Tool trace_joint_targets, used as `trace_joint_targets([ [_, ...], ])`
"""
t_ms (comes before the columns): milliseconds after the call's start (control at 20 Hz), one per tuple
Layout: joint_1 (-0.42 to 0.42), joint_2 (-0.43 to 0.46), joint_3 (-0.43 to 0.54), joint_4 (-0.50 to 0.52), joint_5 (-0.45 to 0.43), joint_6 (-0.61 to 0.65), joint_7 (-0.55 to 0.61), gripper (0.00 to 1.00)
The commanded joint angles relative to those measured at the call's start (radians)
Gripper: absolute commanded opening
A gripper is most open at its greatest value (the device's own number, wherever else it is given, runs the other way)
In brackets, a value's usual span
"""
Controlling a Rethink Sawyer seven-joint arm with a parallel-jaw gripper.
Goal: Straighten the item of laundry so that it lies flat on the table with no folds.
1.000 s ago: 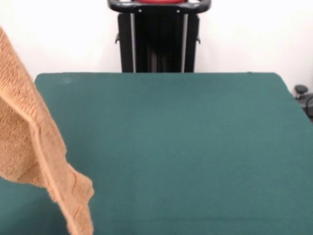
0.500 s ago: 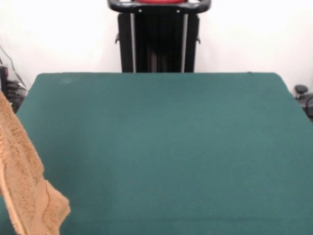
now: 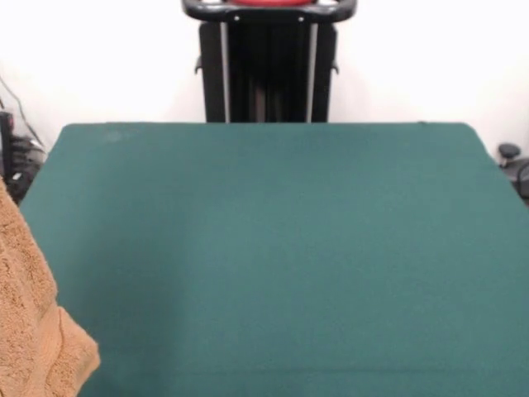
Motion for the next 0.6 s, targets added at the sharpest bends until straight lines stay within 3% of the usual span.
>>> trace_joint_targets([
  [50,0.140,-0.087,-0.143,0.161,-0.123,-0.069,0.118,0.00],
  [600,0.346,-0.109,-0.371,0.173,-0.318,-0.138,0.395,0.00],
])
